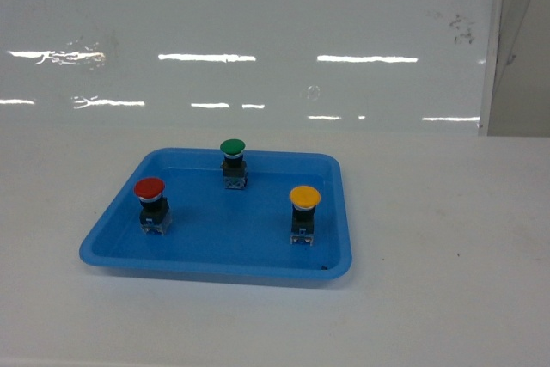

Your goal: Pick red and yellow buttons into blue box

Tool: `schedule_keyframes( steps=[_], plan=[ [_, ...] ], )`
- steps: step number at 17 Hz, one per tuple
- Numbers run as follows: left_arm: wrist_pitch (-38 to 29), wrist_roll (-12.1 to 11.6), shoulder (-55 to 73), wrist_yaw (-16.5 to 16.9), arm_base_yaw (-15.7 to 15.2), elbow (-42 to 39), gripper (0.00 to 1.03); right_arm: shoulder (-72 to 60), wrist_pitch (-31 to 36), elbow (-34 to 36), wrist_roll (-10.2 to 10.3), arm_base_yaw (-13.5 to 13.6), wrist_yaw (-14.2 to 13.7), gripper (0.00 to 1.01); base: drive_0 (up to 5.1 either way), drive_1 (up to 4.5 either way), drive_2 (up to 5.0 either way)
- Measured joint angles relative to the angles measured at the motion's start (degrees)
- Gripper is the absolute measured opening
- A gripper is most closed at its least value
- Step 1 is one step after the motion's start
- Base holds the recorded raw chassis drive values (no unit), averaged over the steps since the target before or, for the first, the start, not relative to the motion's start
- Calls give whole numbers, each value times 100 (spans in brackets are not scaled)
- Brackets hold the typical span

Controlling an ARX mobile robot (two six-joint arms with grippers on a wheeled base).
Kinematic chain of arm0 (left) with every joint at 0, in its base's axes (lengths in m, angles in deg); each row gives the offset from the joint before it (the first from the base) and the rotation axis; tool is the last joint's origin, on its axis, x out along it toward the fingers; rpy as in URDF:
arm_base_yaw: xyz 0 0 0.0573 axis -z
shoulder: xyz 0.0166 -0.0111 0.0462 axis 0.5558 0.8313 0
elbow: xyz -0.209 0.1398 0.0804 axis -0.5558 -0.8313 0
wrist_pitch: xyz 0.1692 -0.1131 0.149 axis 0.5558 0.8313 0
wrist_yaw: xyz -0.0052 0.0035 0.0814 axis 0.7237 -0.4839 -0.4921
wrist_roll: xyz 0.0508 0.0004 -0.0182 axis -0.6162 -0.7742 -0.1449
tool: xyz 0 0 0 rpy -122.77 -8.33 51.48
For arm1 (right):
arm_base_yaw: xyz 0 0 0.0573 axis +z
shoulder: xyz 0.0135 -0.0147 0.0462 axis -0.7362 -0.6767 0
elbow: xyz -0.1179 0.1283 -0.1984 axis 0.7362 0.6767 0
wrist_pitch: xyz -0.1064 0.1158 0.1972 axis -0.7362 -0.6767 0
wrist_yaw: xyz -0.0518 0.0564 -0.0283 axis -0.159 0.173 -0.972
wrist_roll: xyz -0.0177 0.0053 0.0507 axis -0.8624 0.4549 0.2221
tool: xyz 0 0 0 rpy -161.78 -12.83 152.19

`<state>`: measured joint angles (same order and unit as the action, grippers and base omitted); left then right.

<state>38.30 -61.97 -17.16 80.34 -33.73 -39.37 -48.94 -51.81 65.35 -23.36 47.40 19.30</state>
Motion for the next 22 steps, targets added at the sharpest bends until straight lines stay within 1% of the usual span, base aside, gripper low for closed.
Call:
schedule_keyframes(
  steps=[22],
  plan=[
    [0, 0, 0, 0, 0, 0, 98, 0, 0, 0, 0, 0, 2, 98, 0, 0, 0]
  ],
)
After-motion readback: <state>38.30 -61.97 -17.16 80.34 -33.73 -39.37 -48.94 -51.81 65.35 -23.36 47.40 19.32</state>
